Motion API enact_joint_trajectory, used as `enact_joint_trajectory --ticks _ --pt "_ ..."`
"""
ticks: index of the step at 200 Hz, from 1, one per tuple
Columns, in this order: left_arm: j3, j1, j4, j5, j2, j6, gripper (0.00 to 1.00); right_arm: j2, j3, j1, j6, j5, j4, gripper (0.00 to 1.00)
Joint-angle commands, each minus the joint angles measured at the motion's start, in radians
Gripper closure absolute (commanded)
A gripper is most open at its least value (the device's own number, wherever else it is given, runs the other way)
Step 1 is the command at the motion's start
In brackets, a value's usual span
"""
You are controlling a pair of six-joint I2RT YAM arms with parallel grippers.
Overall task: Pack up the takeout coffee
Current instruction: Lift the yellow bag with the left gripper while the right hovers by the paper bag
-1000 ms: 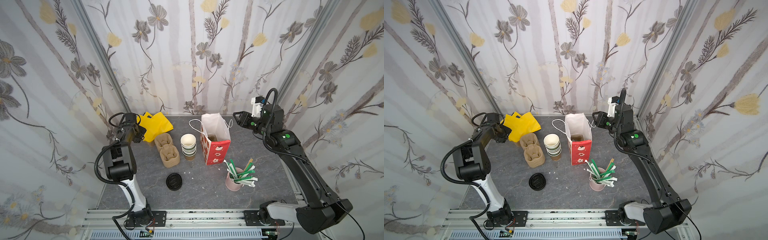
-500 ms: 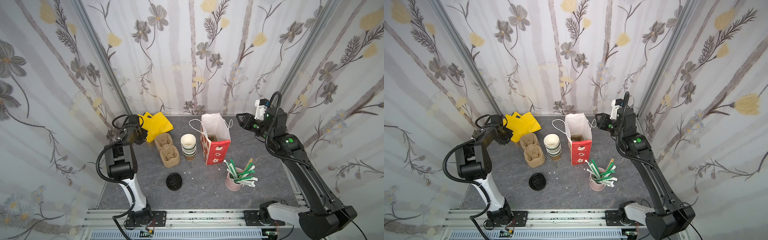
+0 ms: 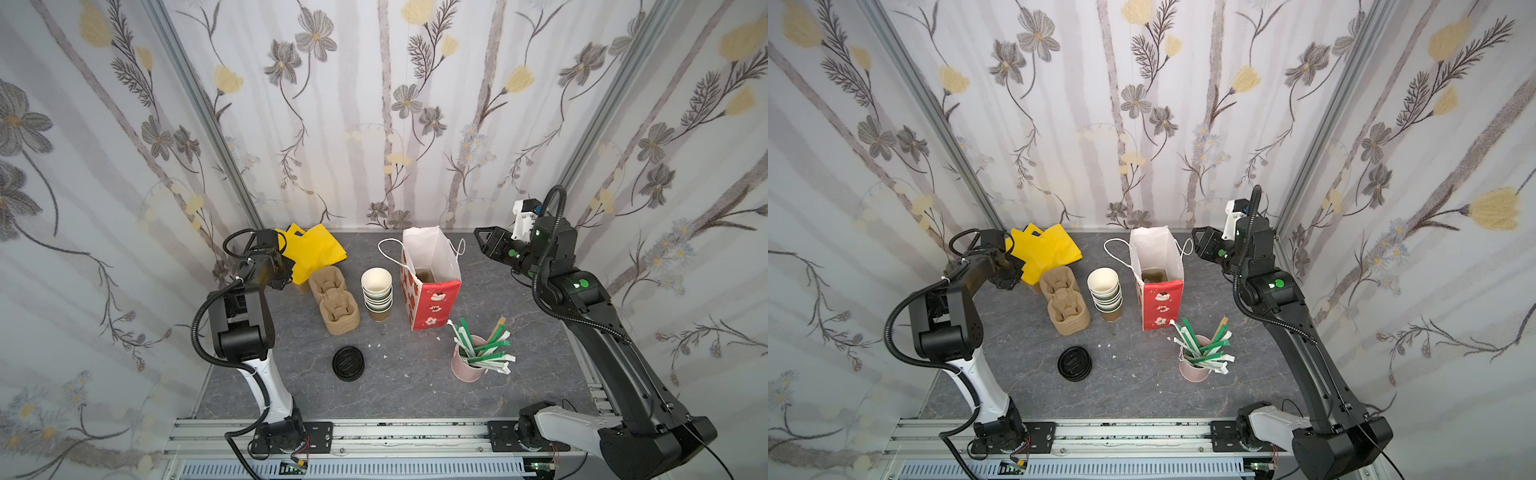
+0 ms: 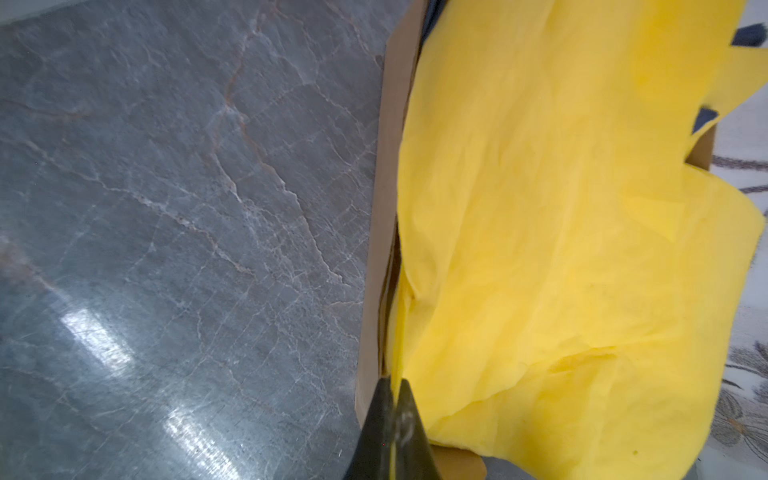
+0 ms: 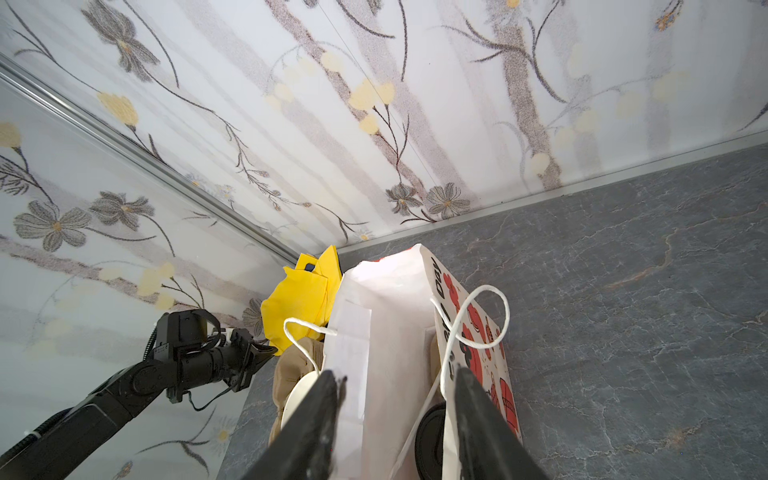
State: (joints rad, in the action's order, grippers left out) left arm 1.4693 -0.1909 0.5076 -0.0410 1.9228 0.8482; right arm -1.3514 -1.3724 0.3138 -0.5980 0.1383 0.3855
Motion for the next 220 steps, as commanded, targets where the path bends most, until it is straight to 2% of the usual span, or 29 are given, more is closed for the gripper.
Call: enact_joint_trajectory --ticks 1,78,109,135,163,179,195,220 --pt "0.0 -0.004 -0.007 0.039 -0.033 -0.017 1.0 0.007 -0.001 -0.001 -0.008 -0.019 -0.036 0.52" --pt "-0.037 0.008 -0.006 0.059 -0.178 -0.084 1.0 -0.006 -0.031 -0.001 -0.004 -0.007 -0.017 0.53" --pt "-0.139 0.007 -0.009 0.07 -0.246 -0.055 1.0 -0.022 -0.052 -0.001 0.009 -0.003 -0.001 0.54" --pt "-0.22 0.008 -0.034 0.04 -0.249 -0.034 1.0 -0.029 -0.066 -0.002 0.011 -0.009 0.001 0.54" --pt "-0.23 0.004 -0.045 0.054 -0.264 -0.027 0.64 -0.035 -0.081 -0.004 0.017 -0.005 0.009 0.54" --pt "-0.224 -0.002 -0.043 0.078 -0.295 -0.026 0.5 -0.033 -0.084 -0.004 0.017 -0.007 0.017 0.54" --pt "-0.224 -0.014 -0.038 0.083 -0.336 -0.014 0.42 -0.029 -0.083 -0.004 0.017 -0.013 0.021 0.53" --pt "-0.209 -0.025 -0.02 0.071 -0.379 -0.008 0.38 -0.029 -0.084 -0.005 0.017 -0.011 0.028 0.54"
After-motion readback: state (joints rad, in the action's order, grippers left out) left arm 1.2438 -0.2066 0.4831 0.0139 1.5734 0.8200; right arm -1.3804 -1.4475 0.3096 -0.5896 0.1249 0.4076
